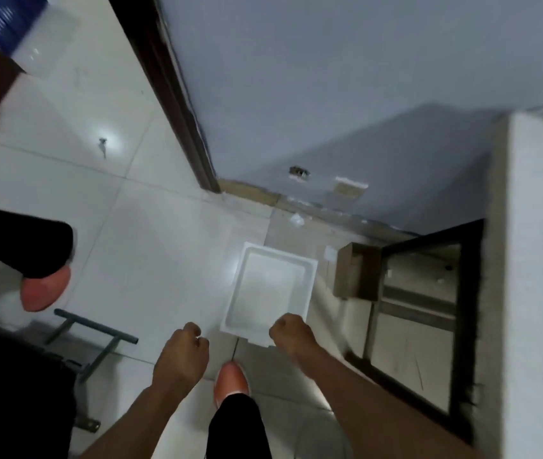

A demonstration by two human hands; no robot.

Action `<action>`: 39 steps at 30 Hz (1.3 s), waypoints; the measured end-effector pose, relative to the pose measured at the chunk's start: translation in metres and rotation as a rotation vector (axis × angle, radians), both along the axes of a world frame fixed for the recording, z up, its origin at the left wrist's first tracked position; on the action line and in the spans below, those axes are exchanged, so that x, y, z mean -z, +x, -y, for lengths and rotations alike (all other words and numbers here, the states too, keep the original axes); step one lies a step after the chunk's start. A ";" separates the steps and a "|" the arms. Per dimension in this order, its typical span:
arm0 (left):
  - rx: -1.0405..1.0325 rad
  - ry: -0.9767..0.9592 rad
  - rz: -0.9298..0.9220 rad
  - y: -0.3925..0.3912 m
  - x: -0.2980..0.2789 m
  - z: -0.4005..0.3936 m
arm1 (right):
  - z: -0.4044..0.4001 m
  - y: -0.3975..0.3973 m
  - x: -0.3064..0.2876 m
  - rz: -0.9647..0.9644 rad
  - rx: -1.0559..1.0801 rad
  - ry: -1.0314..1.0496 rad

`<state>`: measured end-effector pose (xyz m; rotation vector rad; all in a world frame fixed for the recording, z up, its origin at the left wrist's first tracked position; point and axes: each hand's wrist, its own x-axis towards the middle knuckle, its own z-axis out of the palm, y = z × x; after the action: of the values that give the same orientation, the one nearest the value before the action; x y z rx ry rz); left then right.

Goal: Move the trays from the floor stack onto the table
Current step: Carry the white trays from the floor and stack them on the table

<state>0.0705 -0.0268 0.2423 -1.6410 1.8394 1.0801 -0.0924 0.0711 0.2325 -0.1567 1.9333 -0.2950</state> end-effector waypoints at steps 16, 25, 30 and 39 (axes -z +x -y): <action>0.047 -0.015 -0.051 -0.017 0.330 0.002 | -0.026 -0.023 0.335 -0.236 0.609 0.151; -0.089 -0.088 0.069 -0.030 0.341 -0.028 | -0.035 -0.005 0.348 -0.420 0.717 0.091; -0.182 -0.086 0.090 -0.030 0.332 -0.028 | -0.033 0.001 0.338 -0.451 0.658 0.171; -0.204 -0.109 0.122 -0.020 0.315 -0.020 | -0.039 -0.006 0.322 -0.394 0.644 0.202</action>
<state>0.0502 -0.0065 -0.0729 -1.9474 1.7082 0.9504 -0.0984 0.1103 -0.0892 0.5943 2.3527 -0.5162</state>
